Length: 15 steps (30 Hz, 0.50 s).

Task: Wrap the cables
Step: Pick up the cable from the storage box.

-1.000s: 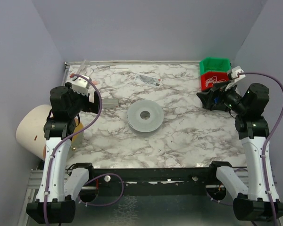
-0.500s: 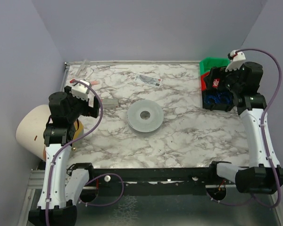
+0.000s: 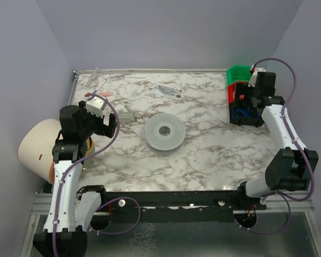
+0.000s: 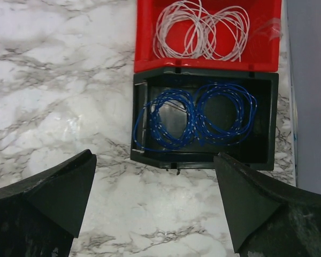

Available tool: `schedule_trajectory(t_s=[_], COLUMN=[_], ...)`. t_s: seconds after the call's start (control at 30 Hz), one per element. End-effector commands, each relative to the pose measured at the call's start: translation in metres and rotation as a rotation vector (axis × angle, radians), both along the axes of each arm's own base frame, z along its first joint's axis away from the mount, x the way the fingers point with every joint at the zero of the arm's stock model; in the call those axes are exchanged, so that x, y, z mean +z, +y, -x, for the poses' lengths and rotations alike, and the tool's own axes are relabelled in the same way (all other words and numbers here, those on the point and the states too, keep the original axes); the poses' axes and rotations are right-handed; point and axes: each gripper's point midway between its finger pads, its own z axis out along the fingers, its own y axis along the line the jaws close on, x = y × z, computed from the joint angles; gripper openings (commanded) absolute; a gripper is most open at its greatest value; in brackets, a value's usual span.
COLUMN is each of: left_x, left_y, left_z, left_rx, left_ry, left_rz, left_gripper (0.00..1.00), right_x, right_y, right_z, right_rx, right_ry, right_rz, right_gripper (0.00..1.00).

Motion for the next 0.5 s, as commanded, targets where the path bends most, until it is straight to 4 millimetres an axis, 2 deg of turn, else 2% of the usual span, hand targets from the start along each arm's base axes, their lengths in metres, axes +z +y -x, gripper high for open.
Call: schedule_trajectory(t_s=[0.0,0.13,0.3,0.47], left_x=[-0.011,-0.021,-0.023,-0.027], left_y=[-0.006,-0.006,-0.005,-0.005], left_z=[0.002,0.0,0.0,0.001], left_rx=[-0.051,-0.056,-0.054,-0.055], left_ry=[0.028,0.055,0.061,0.067], left_rz=[0.003,-0.004,-0.007,-0.011], left_gripper=[0.99,0.99,0.99,0.99], right_x=[-0.028,-0.05,-0.064,-0.087], right_y=[-0.032,-0.037,-0.045,-0.043], right_z=[-0.006,-0.013,-0.021,-0.02], right_rx=[-0.126,-0.143,-0.17,-0.155], right_ry=[0.067,0.117,0.155,0.218], right_rz=[0.11,0.124,0.157,0.151], right_gripper=[0.96,0.95,0.91,0.77])
